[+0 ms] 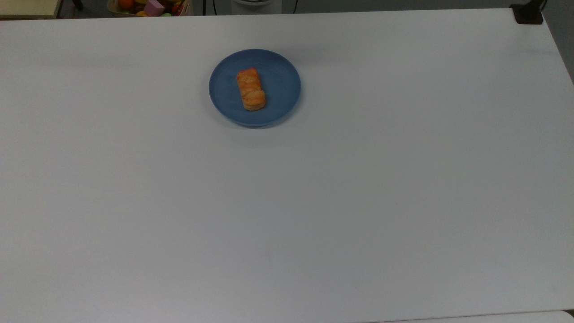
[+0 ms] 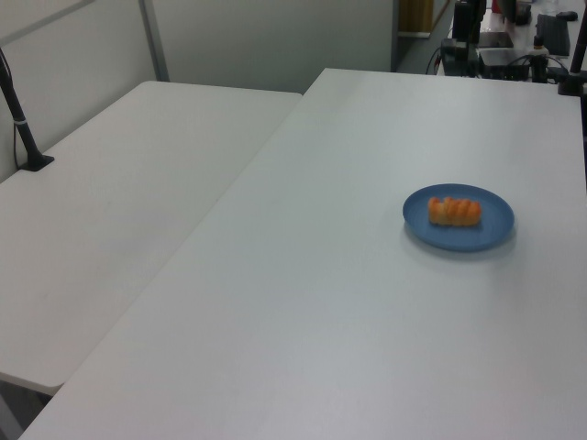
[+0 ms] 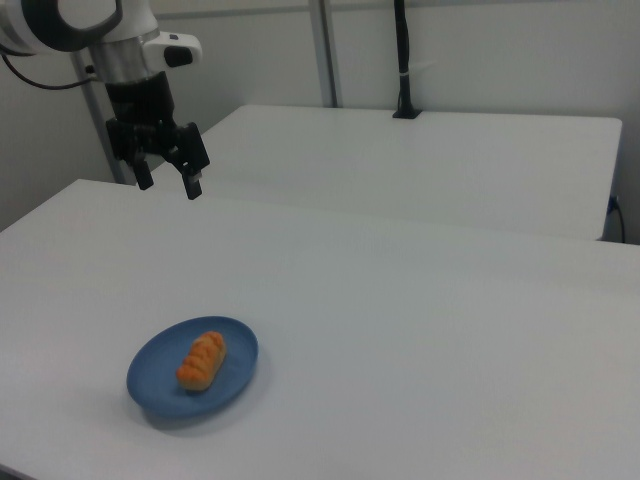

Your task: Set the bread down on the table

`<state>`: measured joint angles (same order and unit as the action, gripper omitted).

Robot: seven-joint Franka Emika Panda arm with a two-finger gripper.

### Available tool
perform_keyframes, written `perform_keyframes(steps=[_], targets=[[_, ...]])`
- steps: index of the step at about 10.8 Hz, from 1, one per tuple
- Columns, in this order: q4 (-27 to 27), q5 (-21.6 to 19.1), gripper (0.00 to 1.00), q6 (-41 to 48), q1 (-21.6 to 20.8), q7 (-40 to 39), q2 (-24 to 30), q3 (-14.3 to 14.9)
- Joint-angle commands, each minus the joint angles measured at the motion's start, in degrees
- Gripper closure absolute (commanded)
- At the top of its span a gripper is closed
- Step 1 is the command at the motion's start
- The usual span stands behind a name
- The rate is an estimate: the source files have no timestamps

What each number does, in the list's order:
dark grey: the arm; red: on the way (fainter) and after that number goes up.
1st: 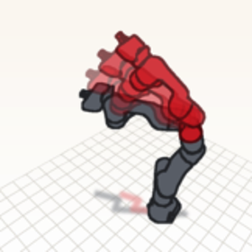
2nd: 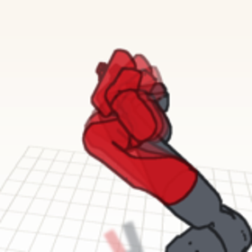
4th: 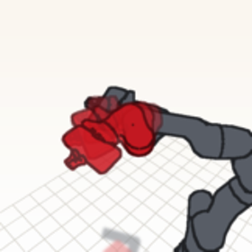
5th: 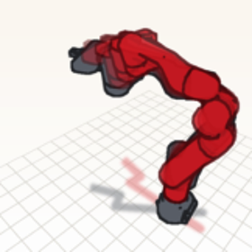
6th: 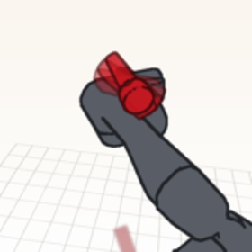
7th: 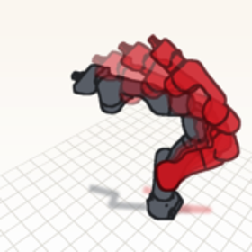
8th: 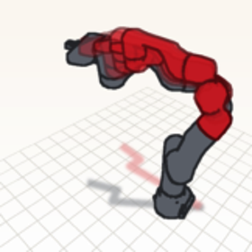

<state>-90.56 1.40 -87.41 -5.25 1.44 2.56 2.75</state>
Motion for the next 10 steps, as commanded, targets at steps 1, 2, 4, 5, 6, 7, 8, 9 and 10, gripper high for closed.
perform_keyframes(steps=[1,2,4,5,6,7,8,9,10], targets=[[-0.3,0.4,0.0,1.7,-0.7,-1.1,0.9,0.9],[-0.5,0.4,0.0,1.6,-0.7,-1.1,1.0,0.9],[-0.5,0.4,0.0,1.6,-0.6,-1.1,1.0,0.9],[-0.5,0.3,0.0,1.6,-0.7,-1.1,1.0,0.9],[-0.7,0.0,0.0,1.5,-0.6,-1.9,1.1,0.9],[-1.8,-0.2,0.0,1.5,-0.6,-5.0,1.9,0.9],[-4.7,-0.3,0.0,1.4,-0.6,-8.9,3.6,0.9],[-7.6,-0.3,0.0,0.8,-0.7,-10.6,5.4,0.7],[-8.8,-1.0,0.0,-0.4,-0.7,-10.6,6.1,0.6]])
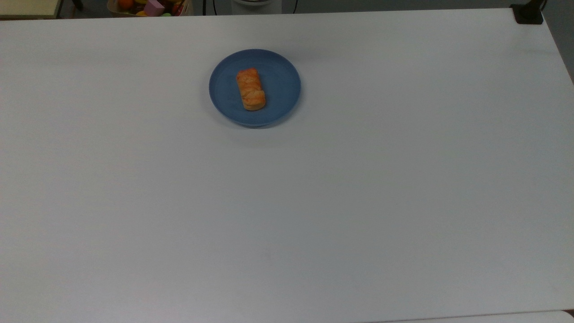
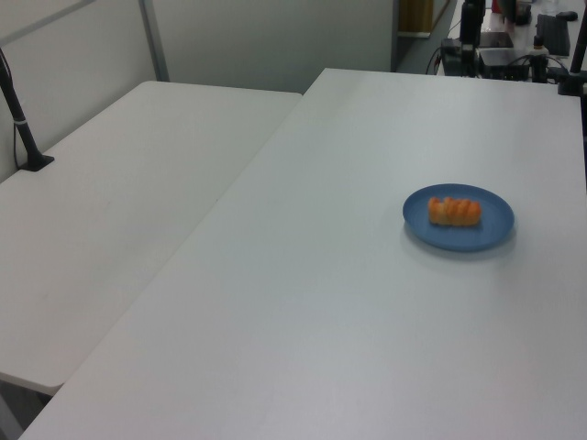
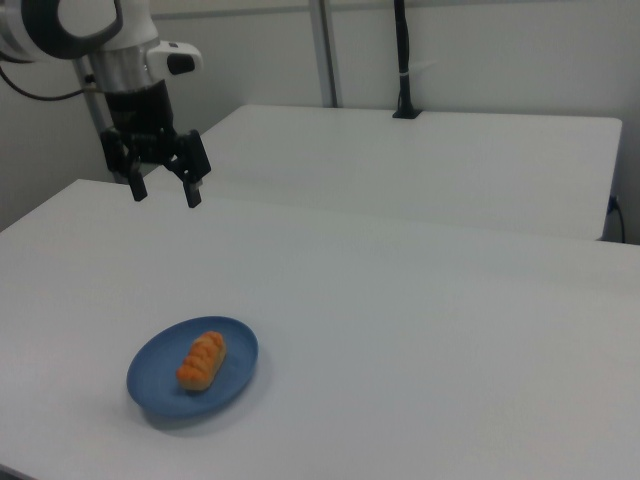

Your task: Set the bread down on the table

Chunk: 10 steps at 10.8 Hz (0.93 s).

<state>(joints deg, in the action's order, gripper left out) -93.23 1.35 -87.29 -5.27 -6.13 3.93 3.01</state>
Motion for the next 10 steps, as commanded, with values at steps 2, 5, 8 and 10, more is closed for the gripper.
perform_keyframes(steps=[2,5,8,10], targets=[[-6.4,-1.2,0.0,-1.5,-0.6,-3.0,4.0,0.3],[-15.3,-1.3,0.0,-9.5,-1.0,-1.0,4.6,0.3],[-22.8,-1.2,0.0,-17.9,-1.1,0.4,4.2,0.3],[-28.1,-1.2,0.0,-25.0,-1.2,0.4,2.8,0.3]])
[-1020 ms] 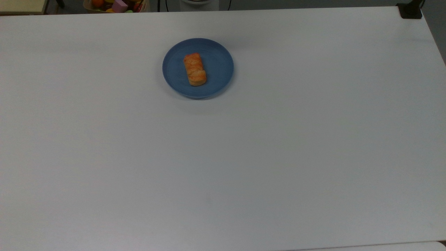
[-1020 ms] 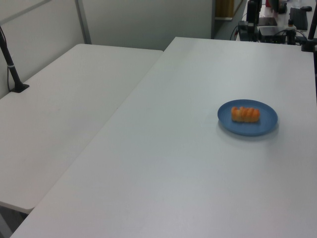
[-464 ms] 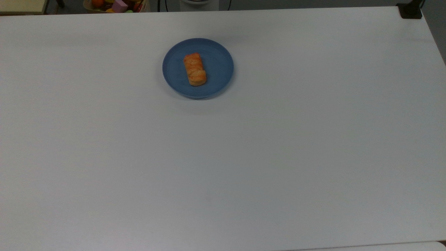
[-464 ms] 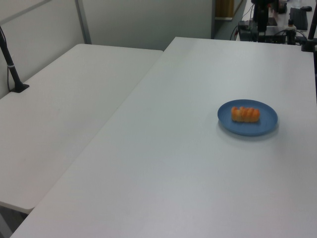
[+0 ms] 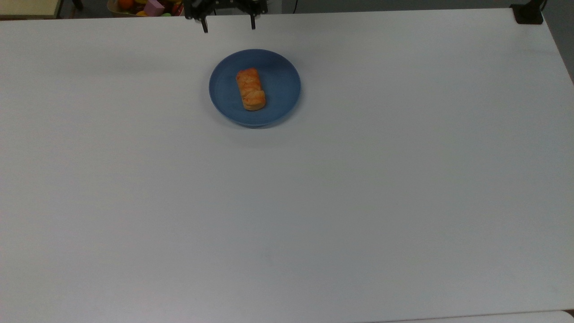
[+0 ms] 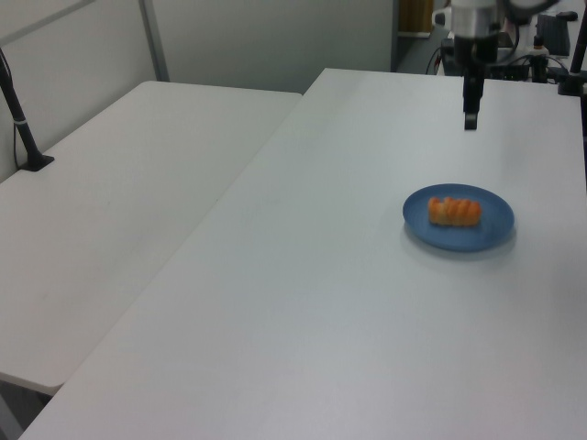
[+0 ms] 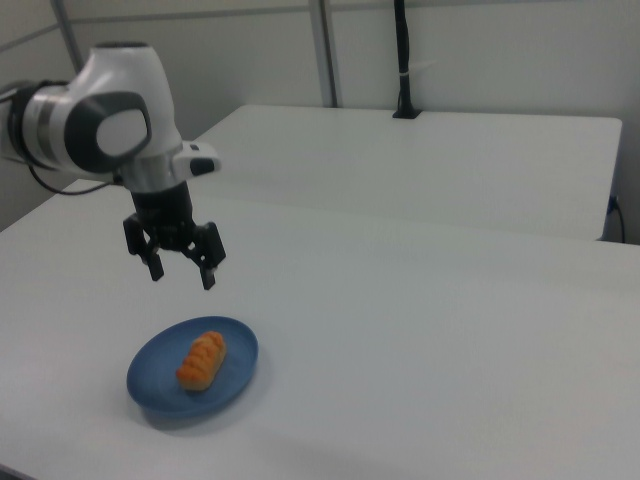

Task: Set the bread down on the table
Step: 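Lower the gripper onto the orange bread roll on the blue plate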

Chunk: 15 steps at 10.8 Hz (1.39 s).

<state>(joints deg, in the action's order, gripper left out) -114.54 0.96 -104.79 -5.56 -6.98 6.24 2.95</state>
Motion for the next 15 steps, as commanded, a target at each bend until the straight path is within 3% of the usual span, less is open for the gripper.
perform_keyframes(steps=[1,5,11,13,15], targets=[[-8.9,-0.8,0.0,-11.2,-1.1,1.3,-0.2,0.4],[-13.2,-0.7,0.0,-20.4,-2.5,1.3,-4.7,0.1],[-13.4,-0.6,0.01,-25.6,-3.1,1.3,-11.6,0.1],[-13.4,-0.6,0.14,-25.6,-3.1,1.3,-12.3,0.1],[-13.4,-0.6,0.36,-25.5,-3.1,1.3,-12.3,0.1]])
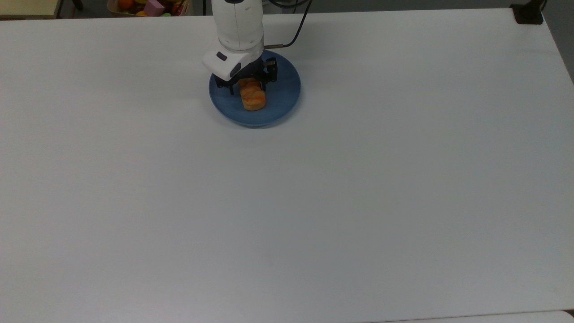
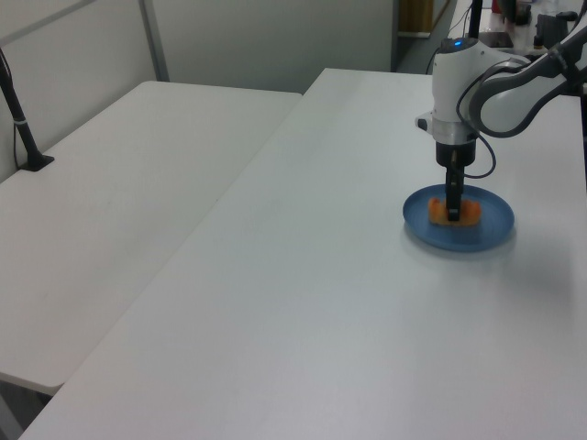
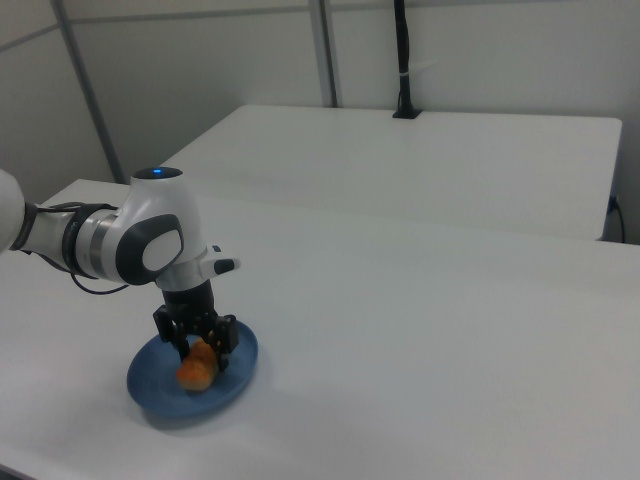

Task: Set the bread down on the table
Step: 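Lower the gripper onto the orange bread roll on the blue plate, then close the gripper on the bread roll and lift it off the plate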

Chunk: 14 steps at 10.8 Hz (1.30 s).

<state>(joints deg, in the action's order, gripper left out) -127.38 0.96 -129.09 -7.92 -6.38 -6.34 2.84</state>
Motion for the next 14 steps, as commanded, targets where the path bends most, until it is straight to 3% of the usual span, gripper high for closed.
perform_keyframes(steps=[1,4,7,14], targets=[[-0.5,-0.6,0.46,-1.2,-0.7,0.8,0.3,0.2],[-0.3,-0.6,0.57,-0.5,-0.7,1.0,0.6,0.2],[0.9,-0.6,0.58,2.9,-0.8,2.4,2.1,0.2],[14.2,-0.3,0.58,23.5,0.3,2.4,5.4,0.3]])
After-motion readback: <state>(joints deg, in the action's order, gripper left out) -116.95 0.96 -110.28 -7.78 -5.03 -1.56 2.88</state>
